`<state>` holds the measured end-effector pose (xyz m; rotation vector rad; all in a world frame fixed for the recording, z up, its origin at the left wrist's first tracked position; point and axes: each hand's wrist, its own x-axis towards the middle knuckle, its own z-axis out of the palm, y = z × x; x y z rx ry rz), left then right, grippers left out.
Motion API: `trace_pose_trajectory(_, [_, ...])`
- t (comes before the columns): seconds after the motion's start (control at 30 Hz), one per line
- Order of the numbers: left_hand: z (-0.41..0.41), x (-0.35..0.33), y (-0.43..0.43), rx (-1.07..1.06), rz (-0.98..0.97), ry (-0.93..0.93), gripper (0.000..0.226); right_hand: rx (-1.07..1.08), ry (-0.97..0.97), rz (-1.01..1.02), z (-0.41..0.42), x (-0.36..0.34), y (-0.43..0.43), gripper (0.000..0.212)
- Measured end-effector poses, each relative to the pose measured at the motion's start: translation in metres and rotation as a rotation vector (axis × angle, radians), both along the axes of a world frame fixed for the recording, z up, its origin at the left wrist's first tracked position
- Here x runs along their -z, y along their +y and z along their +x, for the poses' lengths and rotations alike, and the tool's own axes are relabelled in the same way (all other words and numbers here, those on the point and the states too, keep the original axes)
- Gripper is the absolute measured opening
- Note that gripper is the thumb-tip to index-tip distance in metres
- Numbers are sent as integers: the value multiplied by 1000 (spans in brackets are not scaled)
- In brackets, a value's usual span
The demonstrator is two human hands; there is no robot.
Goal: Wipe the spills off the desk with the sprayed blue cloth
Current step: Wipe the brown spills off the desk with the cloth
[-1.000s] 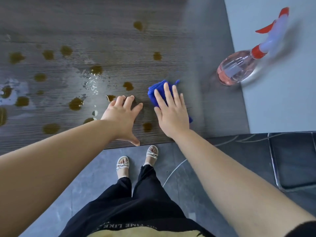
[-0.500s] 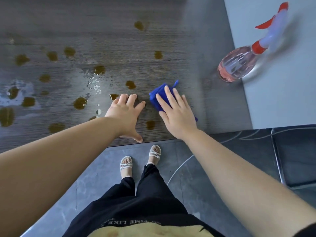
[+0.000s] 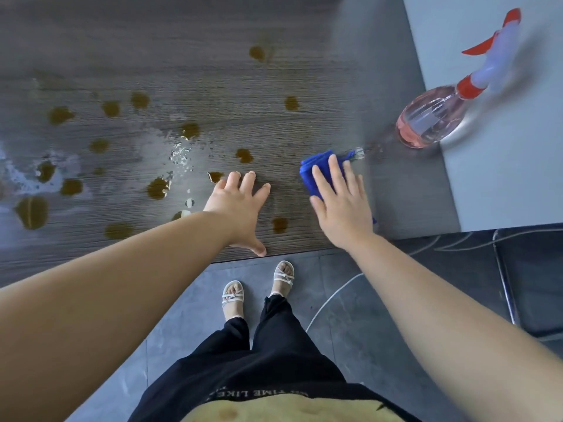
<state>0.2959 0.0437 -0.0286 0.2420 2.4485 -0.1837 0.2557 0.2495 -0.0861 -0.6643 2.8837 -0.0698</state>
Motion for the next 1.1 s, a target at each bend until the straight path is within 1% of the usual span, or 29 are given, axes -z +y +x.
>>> trace_pose_trajectory(0.03, [0,0,0,-1,1,1,127,24,17,13,-4,0,5,59])
trace_pose_trajectory(0.13, [1,1,0,-3,6,11,127,260,10,58,-15,-1,-5,56])
trace_pose_trajectory(0.17, [2,1,-1,-5,8,15,127,303,12,50,-10,-1,-16,56])
trace_pose_trajectory(0.2, [3,2,-1,-8,12,22,127,273,15,32,-2,-1,-26,56])
trace_pose_trajectory(0.27, [3,2,-2,-15,28,34,127,31,18,-11,23,-2,-31,55])
trace_pose_trajectory(0.3, [3,3,-3,-16,32,37,127,-107,16,-8,31,0,-23,54])
trace_pose_trajectory(0.33, [3,3,-3,-17,36,40,127,-200,0,8,32,-1,-10,53])
trace_pose_trajectory(0.37, [4,4,-4,-19,41,43,127,-235,-8,20,27,-1,2,53])
trace_pose_trajectory(0.4, [4,4,-4,-19,48,48,128,-200,3,20,20,-1,12,53])
trace_pose_trajectory(0.43, [5,4,-6,-19,54,55,128,-108,16,13,13,-2,17,53])
trace_pose_trajectory(0.53, [7,4,-9,-21,82,82,127,285,-1,43,-1,-2,-7,54])
trace_pose_trajectory(0.57, [9,4,-9,-27,95,96,126,339,-4,39,5,-2,-24,55])
trace_pose_trajectory(0.6, [11,4,-9,-29,108,120,124,303,5,20,14,-2,-40,56])
trace_pose_trajectory(0.67, [17,3,-11,-32,144,202,116,38,-3,-26,41,-2,-57,55])
trace_pose_trajectory(0.7, [19,2,-13,-45,163,239,111,-96,-8,-16,49,1,-50,56])
trace_pose_trajectory(0.73, [23,0,-20,-72,179,261,109,-180,-27,4,50,2,-42,56])
trace_pose_trajectory(0.77, [26,-2,-27,-109,190,271,108,-203,-39,18,45,1,-30,56])
trace_pose_trajectory(0.8, [28,-4,-35,-150,191,274,109,-160,-26,25,38,1,-20,56])
trace_pose_trajectory(0.87, [35,-5,-52,-228,173,278,112,50,6,38,23,-3,-17,54])
trace_pose_trajectory(0.93, [41,-4,-65,-303,164,269,116,291,-22,53,19,-2,-39,55])
trace_pose_trajectory(0.97, [43,-3,-68,-335,166,263,118,356,-28,42,24,-2,-56,56])
trace_pose_trajectory(1.0, [45,-1,-70,-362,167,259,119,335,-27,26,34,-3,-72,57])
trace_pose_trajectory(1.03, [47,0,-71,-380,164,257,120,240,-20,-1,46,-3,-85,57])
trace_pose_trajectory(1.1, [50,3,-72,-394,156,240,121,-20,-30,-5,66,-1,-86,56])
